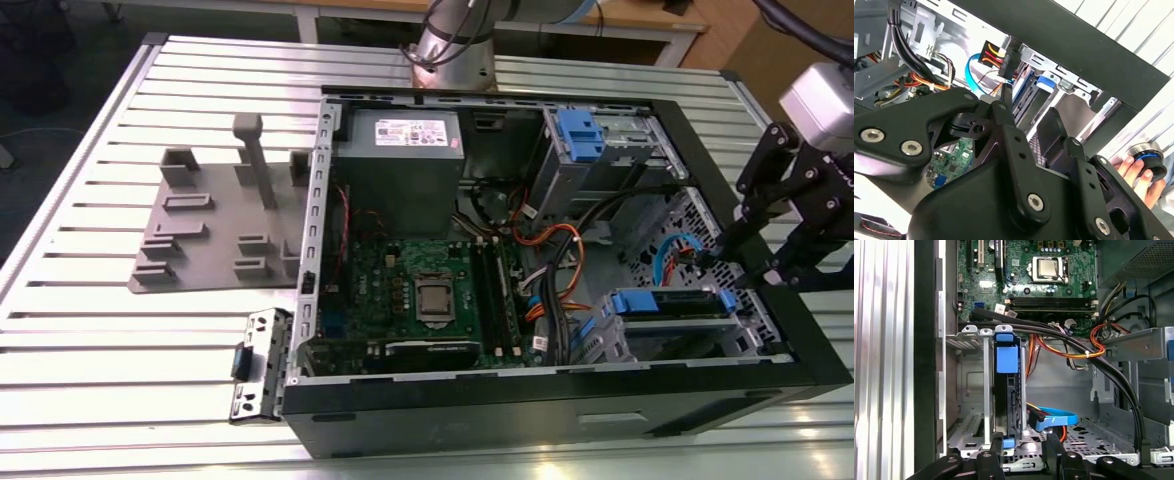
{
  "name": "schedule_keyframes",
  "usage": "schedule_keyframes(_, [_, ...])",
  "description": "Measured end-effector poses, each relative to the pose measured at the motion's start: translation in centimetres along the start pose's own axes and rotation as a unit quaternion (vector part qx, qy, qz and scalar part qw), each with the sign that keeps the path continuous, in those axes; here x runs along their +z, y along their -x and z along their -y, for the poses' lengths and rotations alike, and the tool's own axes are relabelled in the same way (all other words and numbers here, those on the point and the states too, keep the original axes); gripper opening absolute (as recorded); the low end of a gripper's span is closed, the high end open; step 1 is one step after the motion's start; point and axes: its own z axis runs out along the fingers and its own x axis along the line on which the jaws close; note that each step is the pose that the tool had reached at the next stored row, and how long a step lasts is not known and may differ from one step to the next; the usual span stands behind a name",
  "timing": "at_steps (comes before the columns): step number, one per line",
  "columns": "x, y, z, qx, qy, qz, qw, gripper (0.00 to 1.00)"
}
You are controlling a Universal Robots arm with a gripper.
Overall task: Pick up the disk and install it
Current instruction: 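Insert the first disk wire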
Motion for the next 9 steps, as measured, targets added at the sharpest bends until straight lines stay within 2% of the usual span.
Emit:
schedule_keyframes(4, [0.05, 0.38, 0.09, 0.0, 0.0, 0.0, 1.0, 0.47])
schedule_keyframes(9, [0.12, 1.2, 0.17, -0.001, 0.0, -0.0002, 1.0, 0.47])
